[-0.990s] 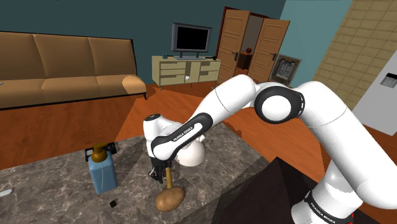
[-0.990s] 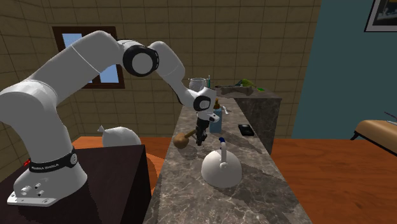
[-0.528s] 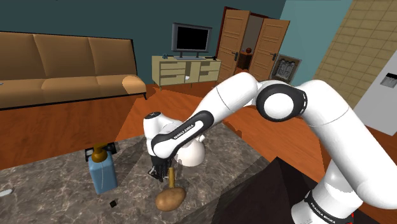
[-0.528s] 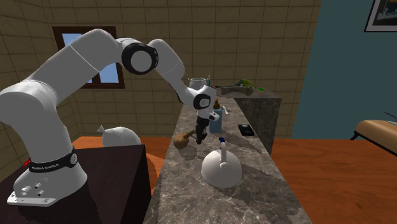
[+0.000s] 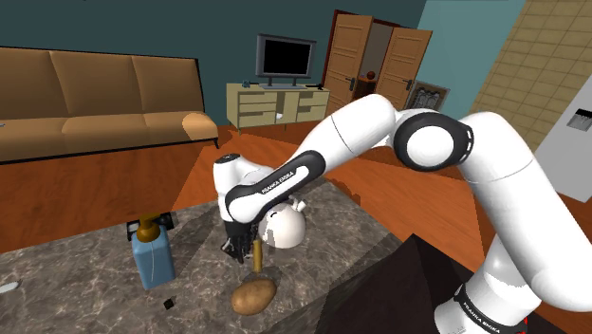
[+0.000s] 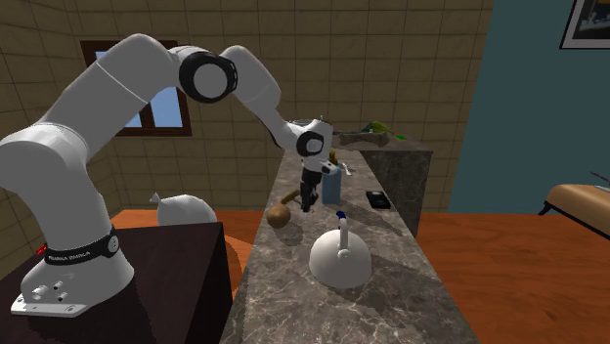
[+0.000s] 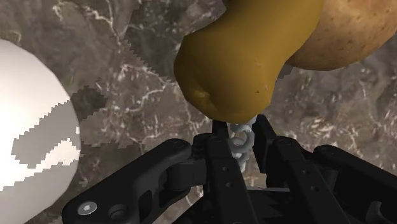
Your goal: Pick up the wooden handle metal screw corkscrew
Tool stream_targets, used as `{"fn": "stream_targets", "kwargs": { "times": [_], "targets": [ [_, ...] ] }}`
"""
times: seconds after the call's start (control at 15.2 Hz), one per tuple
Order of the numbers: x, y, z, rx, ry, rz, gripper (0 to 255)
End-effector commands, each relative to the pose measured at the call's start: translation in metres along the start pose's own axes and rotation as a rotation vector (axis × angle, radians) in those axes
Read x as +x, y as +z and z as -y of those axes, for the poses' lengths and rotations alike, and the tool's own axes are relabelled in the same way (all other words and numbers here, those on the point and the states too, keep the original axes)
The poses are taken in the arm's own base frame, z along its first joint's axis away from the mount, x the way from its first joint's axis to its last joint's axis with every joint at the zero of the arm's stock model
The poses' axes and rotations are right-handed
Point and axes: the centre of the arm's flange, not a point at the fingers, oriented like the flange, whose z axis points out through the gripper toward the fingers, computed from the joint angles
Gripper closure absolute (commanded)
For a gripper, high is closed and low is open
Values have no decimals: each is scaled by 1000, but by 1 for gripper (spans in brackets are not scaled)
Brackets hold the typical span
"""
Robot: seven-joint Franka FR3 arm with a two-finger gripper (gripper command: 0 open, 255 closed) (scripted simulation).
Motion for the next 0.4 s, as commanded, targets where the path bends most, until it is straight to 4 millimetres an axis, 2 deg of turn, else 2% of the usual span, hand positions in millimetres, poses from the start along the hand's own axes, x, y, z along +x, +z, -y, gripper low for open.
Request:
{"fn": "stream_targets", "kwargs": {
  "times": [0.0,0.2,0.33],
  "targets": [
    [-1,-11,1,0,0,0,255],
    [-5,-26,1,0,0,0,255],
    [-5,-27,1,0,0,0,255]
  ]
}}
